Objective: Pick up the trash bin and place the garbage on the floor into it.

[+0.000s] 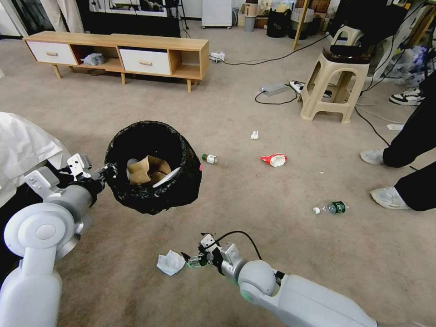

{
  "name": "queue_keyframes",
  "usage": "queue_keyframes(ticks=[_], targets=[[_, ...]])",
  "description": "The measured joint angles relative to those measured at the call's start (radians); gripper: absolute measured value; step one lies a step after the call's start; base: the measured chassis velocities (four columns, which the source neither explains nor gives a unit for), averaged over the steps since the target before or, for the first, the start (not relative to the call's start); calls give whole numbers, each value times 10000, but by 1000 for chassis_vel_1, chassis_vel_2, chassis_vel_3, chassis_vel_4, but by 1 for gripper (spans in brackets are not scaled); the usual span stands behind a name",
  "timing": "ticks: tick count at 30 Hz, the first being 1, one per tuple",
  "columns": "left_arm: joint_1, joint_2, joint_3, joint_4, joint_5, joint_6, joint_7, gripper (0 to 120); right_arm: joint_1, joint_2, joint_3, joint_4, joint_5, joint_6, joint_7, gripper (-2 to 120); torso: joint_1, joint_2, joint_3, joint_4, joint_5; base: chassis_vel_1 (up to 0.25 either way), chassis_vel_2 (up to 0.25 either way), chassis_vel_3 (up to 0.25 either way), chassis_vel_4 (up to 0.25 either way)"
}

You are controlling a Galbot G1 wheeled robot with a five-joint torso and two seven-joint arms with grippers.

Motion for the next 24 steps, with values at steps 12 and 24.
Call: queue_keyframes(ticks=[12, 24], targets=[[45, -134, 128, 14, 179, 0, 171, 0, 721, 825, -1144, -526, 574, 0, 53, 100, 0, 1, 0, 0, -1, 0, 0, 0, 0], [111, -233, 219, -4, 299, 0, 235, 0, 663, 1365, -1412, -1851, 430, 256, -79, 100, 0, 1, -1, 0, 0, 0, 0, 0, 0]])
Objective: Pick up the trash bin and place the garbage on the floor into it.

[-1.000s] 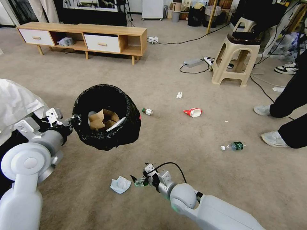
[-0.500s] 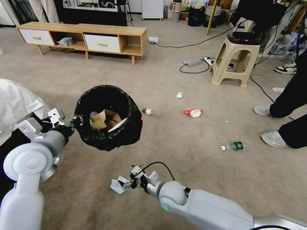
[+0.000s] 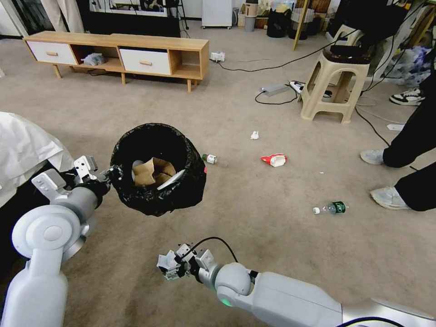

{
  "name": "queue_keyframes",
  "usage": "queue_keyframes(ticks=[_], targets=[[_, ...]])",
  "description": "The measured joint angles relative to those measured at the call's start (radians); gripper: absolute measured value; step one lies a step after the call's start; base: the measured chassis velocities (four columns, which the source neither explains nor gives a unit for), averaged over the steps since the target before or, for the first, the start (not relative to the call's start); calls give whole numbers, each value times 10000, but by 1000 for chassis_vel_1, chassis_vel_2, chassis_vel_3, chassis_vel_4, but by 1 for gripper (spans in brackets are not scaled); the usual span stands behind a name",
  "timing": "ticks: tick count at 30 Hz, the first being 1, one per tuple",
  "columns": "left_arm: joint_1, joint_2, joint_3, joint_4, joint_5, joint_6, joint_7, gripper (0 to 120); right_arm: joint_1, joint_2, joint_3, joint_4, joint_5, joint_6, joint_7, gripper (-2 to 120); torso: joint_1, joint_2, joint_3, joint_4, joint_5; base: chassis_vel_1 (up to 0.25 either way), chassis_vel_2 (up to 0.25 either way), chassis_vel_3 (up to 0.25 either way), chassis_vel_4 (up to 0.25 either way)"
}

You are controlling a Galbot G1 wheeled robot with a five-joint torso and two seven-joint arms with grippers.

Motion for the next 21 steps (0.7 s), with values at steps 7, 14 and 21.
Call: queue_keyframes(ticks=[7, 14, 21], targets=[[91, -1, -37, -32, 18, 0, 83, 0, -79, 34, 73, -709, -303, 346, -221, 100, 0, 0, 0, -1, -1, 0, 0, 0, 0], [100, -38, -30, -23, 63, 0, 115, 0, -64, 444, 104, -1449, -526, 565, -420, 100, 0, 0, 0, -1, 0, 0, 0, 0, 0], [156, -63, 10, -2, 133, 0, 159, 0, 89, 889, 6, -2163, -702, 707, -630, 100, 0, 0, 0, 0, 0, 0, 0, 0, 0]])
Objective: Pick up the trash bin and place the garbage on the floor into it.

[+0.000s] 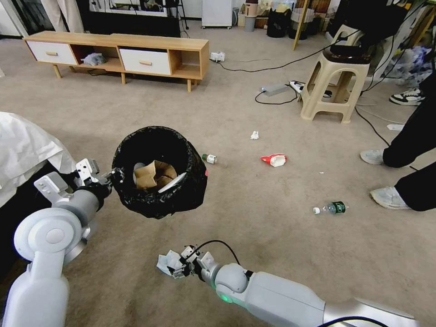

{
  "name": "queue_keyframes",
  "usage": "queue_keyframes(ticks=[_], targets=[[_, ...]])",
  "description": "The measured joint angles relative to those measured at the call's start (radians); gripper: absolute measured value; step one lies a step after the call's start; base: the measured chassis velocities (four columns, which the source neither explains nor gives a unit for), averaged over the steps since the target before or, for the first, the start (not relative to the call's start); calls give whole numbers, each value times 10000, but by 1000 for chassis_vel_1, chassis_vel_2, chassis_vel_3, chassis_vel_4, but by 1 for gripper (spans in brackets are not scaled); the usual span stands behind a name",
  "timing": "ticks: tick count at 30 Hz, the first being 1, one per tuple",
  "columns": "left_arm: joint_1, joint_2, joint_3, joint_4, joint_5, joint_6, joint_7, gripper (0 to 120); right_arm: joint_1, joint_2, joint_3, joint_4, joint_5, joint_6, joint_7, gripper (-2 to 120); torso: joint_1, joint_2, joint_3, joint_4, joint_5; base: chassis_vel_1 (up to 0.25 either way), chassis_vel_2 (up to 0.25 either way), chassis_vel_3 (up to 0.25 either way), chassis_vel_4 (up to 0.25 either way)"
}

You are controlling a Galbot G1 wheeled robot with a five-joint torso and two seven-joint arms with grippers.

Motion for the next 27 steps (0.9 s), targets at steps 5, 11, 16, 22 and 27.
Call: queue_keyframes(ticks=[5, 11, 16, 22, 27], targets=[[4, -30, 52, 0, 54, 0, 0, 0, 37, 127, -95, -176, -12, 4, -30, 100, 0, 0, 0, 0, 0, 0, 0, 0, 0], [46, -95, 103, -13, 130, 0, 28, 0, 83, 231, -338, -441, -41, 20, -64, 100, 0, 0, 0, 0, 0, 0, 0, 0, 0], [96, -154, 112, -68, 198, 0, 50, 0, 155, 285, -560, -588, -48, 22, -76, 100, 0, 0, 0, 0, 0, 0, 0, 0, 0], [124, -223, 153, -132, 271, 0, 68, 0, 161, 418, -704, -975, -74, 64, -78, 100, 0, 0, 0, 0, 0, 0, 0, 0, 0], [135, -261, 171, -144, 333, 0, 105, 0, 187, 500, -734, -1279, -132, 117, -95, 100, 0, 0, 0, 0, 0, 0, 0, 0, 0]])
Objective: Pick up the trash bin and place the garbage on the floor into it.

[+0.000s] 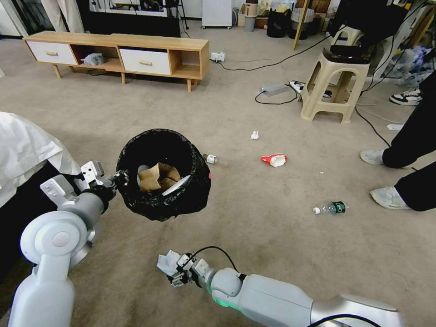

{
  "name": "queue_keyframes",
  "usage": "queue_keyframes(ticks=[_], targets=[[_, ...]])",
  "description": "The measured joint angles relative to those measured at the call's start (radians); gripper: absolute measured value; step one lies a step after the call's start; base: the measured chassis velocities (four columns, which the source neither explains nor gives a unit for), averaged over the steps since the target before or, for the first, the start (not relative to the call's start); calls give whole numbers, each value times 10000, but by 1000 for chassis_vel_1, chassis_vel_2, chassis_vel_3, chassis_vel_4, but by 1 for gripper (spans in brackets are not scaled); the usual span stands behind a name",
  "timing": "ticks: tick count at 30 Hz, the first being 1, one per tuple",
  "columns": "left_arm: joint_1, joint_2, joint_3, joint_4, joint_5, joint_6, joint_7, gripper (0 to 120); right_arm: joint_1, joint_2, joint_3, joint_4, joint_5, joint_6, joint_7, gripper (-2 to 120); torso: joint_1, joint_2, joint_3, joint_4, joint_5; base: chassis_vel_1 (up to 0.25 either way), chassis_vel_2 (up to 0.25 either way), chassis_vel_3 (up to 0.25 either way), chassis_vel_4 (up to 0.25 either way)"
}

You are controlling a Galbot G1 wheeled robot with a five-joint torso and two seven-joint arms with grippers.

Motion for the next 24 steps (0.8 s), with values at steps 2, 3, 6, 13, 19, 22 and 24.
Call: queue_keyframes(ticks=[2, 3, 6, 13, 19, 22, 24], targets=[[1, -8, 6, 0, 17, -1, 5, 0, 10, 14, 0, -81, -13, 13, -6, 100, 0, 0, 0, 0, 0, 0, 0, 0, 0], [5, -21, 19, 0, 38, 0, 10, 0, 19, 31, -1, -145, -30, 21, -14, 100, 0, 0, 0, 0, 0, 0, 0, 0, 0], [14, -45, 50, -2, 80, 0, 29, 0, 30, 63, 0, -287, -66, 31, -16, 100, 0, 0, 0, 0, 0, 0, 0, 0, 0], [0, -117, 87, 20, 191, 0, 95, 0, 40, 125, 34, -519, -198, 90, -50, 100, 0, 0, 0, 0, 0, 0, 0, 0, 0], [-24, -85, 82, 55, 198, 0, 121, 0, 111, 172, 70, -573, -221, 122, -116, 99, 0, -1, 0, 0, 0, 0, 0, 0, 0], [-52, -63, 76, 84, 196, -1, 126, 0, 148, 192, 96, -585, -235, 136, -148, 93, 0, -1, 0, 0, 0, 0, 0, 0, 0], [-83, -64, 82, 114, 192, 0, 134, 0, 171, 193, 97, -585, -253, 138, -180, 83, 0, -2, 0, 0, 0, 0, 0, 0, 0]])
